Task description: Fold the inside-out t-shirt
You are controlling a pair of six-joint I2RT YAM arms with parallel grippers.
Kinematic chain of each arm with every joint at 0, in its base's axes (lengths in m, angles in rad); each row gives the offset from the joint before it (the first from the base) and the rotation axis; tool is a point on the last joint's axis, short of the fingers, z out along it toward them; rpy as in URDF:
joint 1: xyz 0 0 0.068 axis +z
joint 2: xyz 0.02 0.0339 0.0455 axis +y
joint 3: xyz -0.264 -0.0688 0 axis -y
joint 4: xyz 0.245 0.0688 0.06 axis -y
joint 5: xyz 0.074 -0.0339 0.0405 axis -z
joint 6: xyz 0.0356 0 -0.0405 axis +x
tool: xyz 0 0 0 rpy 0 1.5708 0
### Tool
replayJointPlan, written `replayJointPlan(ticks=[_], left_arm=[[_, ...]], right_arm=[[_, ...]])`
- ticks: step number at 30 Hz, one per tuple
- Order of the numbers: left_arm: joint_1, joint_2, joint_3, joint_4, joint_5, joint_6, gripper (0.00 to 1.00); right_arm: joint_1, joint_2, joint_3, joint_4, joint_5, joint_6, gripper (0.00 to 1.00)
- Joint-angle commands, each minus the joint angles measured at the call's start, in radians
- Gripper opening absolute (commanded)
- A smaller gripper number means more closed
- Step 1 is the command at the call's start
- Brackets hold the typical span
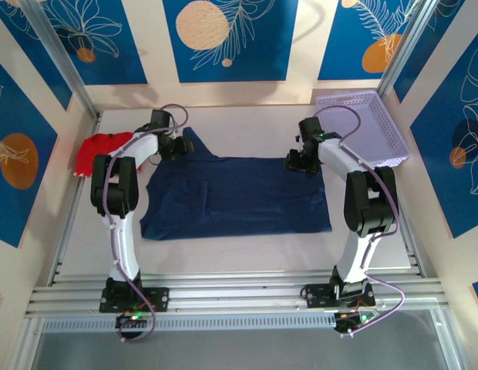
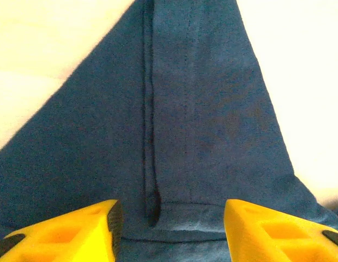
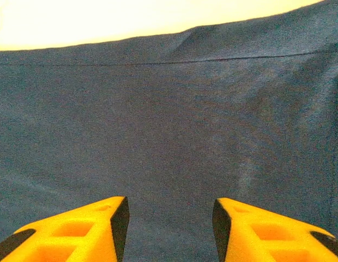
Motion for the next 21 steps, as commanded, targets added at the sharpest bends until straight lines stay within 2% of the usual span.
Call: replayJointPlan(ticks=[1,12,21], left_arm=[[-0.004,0.032,0.034,-0.030,0.047,0.022,0.50],[-0.006,0.090,0.073,-0.044,0.079,0.019,0.36],[0.002,0.075,0.193,-0.066,-0.028,0.080,0.51]], right_arm=[[0.001,-0.001,-0.006,0.003,-0.016,-0.010,0.47],[0.009,0.009,-0.014,0.004,-0.015,-0.012,0.47],[0.013,0.009,-0.024,0.016,-0.018,-0.012,0.47]])
